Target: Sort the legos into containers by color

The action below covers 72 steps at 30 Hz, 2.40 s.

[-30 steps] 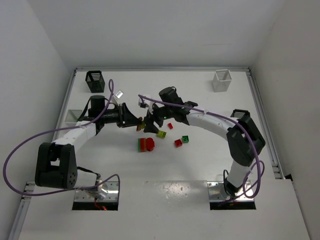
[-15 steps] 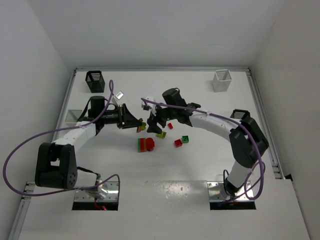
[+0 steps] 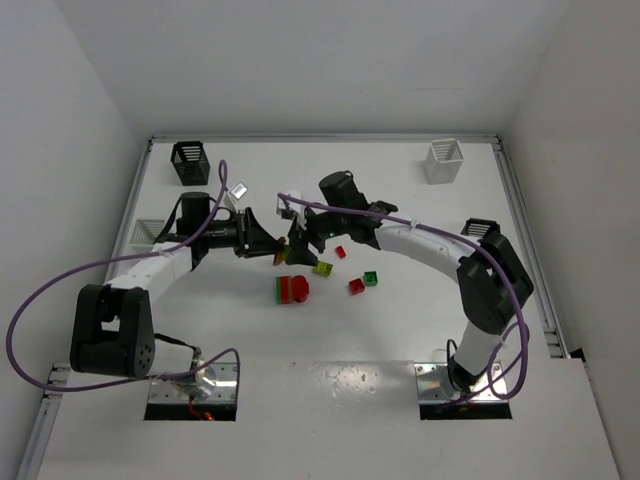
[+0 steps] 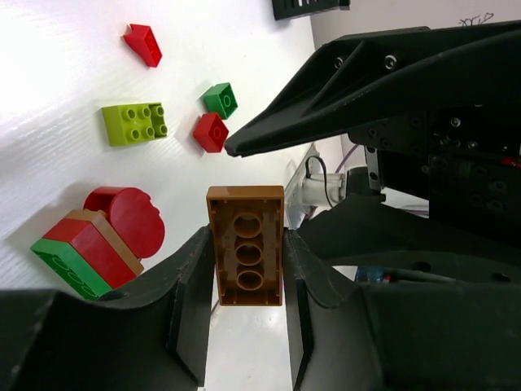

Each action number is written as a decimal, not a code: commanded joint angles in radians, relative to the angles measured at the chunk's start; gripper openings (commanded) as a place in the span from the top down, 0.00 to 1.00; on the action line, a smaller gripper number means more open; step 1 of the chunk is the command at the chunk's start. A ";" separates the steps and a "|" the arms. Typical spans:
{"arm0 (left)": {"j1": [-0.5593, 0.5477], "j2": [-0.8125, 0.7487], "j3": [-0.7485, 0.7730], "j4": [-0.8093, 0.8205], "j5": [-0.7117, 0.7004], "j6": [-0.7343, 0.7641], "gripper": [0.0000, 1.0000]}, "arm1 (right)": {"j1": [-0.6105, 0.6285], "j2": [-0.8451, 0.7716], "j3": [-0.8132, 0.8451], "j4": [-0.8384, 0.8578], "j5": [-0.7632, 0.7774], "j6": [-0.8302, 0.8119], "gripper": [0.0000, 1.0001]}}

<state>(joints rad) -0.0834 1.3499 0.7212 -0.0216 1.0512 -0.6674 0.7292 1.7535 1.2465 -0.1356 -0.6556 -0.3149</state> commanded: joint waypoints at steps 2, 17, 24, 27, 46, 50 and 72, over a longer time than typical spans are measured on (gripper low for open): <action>0.005 0.003 0.007 0.009 0.024 -0.009 1.00 | 0.018 0.012 0.050 0.031 -0.030 -0.016 0.31; 0.005 0.002 0.007 0.009 0.024 -0.028 1.00 | 0.036 0.031 0.038 0.050 0.005 -0.038 0.86; 0.108 -0.086 -0.031 0.009 -0.068 -0.028 1.00 | 0.006 -0.051 -0.071 0.030 0.056 -0.061 0.96; 0.158 -0.113 -0.031 -0.043 -0.115 0.008 1.00 | -0.016 -0.098 -0.128 0.008 0.070 -0.070 0.99; 0.266 0.265 0.693 -0.203 -0.704 0.445 1.00 | -0.139 -0.180 -0.223 0.008 0.097 -0.030 1.00; 0.289 0.422 0.774 -0.085 -0.733 0.398 1.00 | -0.158 -0.170 -0.232 0.017 0.097 -0.030 1.00; 0.298 0.762 1.098 -0.011 -0.987 0.387 0.91 | -0.195 -0.121 -0.222 0.027 0.070 -0.030 1.00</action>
<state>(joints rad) 0.2047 2.0884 1.7897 -0.0566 0.1066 -0.2817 0.5388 1.6218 1.0061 -0.1505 -0.5594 -0.3481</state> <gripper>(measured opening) 0.385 0.370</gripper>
